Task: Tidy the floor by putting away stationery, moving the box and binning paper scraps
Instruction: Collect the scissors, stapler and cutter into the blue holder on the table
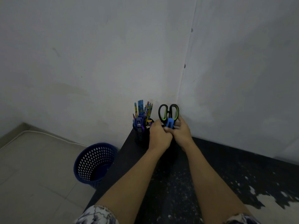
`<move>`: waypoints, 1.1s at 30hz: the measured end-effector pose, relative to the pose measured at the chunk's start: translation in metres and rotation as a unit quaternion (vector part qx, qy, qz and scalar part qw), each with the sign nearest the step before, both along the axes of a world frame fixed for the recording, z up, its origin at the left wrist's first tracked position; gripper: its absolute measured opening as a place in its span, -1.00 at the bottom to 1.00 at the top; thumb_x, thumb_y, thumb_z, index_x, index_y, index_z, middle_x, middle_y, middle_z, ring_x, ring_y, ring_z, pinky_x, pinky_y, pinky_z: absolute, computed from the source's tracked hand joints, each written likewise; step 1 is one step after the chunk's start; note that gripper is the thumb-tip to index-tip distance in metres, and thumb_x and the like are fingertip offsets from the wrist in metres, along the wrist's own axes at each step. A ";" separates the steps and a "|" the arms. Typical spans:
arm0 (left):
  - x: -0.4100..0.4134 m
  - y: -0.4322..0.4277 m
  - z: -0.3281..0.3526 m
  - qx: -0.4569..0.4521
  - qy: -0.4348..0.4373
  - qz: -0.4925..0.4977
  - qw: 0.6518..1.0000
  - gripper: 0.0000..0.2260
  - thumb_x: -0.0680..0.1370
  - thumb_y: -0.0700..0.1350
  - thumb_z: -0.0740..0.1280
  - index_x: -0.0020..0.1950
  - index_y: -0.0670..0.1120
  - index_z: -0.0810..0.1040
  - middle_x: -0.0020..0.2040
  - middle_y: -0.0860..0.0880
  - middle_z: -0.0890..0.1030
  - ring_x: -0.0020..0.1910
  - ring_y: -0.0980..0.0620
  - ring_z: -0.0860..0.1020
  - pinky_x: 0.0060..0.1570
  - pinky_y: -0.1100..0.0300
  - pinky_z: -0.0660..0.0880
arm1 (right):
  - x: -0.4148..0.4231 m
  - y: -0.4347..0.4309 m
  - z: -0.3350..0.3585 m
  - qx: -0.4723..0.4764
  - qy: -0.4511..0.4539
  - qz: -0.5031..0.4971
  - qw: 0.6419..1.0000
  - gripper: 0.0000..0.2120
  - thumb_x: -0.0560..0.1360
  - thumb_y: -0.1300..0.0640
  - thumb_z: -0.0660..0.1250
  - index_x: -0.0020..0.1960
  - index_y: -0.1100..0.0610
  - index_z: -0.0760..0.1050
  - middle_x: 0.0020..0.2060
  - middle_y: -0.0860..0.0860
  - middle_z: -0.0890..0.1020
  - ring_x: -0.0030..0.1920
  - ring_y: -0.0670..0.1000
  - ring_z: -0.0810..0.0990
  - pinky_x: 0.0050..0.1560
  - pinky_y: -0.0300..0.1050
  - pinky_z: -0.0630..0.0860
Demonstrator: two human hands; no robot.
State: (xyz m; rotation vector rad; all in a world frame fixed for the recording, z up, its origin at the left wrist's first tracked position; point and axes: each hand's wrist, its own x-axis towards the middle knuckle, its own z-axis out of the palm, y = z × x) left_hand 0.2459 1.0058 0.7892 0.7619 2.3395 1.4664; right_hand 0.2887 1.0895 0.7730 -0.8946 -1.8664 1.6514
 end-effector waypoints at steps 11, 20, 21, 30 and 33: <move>-0.025 -0.051 -0.033 -0.039 -0.086 0.201 0.975 -0.26 0.39 -0.34 0.37 0.50 -0.22 0.08 0.48 -0.20 0.13 0.44 -0.17 0.17 0.43 0.01 0.19 | 0.029 -0.027 -0.023 0.014 -0.056 0.046 0.997 -0.18 0.31 0.38 0.48 0.45 0.03 0.21 0.15 0.01 0.49 0.14 -0.02 0.47 0.05 -0.22 0.43; -0.037 -0.057 -0.035 0.010 -0.129 0.083 0.988 -0.43 0.40 -0.43 0.28 0.40 -0.18 0.31 0.24 -0.16 0.51 0.19 -0.09 0.48 0.19 0.10 0.43 | 0.020 -0.033 -0.032 0.090 -0.071 -0.016 0.993 -0.19 0.27 0.28 0.57 0.42 0.16 0.27 0.27 0.09 0.49 0.28 0.06 0.46 0.17 -0.25 0.38; -0.037 -0.057 -0.034 0.012 -0.125 0.079 0.989 -0.43 0.41 -0.43 0.28 0.41 -0.18 0.31 0.25 -0.17 0.51 0.21 -0.11 0.48 0.20 0.08 0.42 | 0.018 -0.034 -0.033 0.089 -0.074 -0.022 0.993 -0.18 0.26 0.27 0.58 0.42 0.17 0.26 0.27 0.10 0.48 0.29 0.06 0.45 0.19 -0.22 0.38; -0.035 -0.070 -0.032 -0.021 -0.150 0.028 0.988 -0.39 0.42 -0.39 0.30 0.46 -0.11 0.28 0.35 -0.13 0.47 0.32 -0.11 0.42 0.18 0.17 0.35 | 0.011 -0.042 -0.029 0.066 -0.141 -0.056 0.986 -0.10 0.31 0.20 0.55 0.48 0.19 0.09 0.32 0.18 0.41 0.30 0.16 0.43 0.26 0.00 0.43; -0.034 -0.078 -0.027 -0.050 -0.148 -0.006 0.988 -0.42 0.43 -0.36 0.31 0.43 -0.11 0.31 0.34 -0.14 0.48 0.28 -0.10 0.44 0.08 0.22 0.34 | 0.011 -0.050 -0.025 0.052 -0.184 -0.081 0.978 -0.20 0.37 0.23 0.50 0.44 0.24 0.09 0.29 0.23 0.42 0.26 0.19 0.47 0.20 0.00 0.47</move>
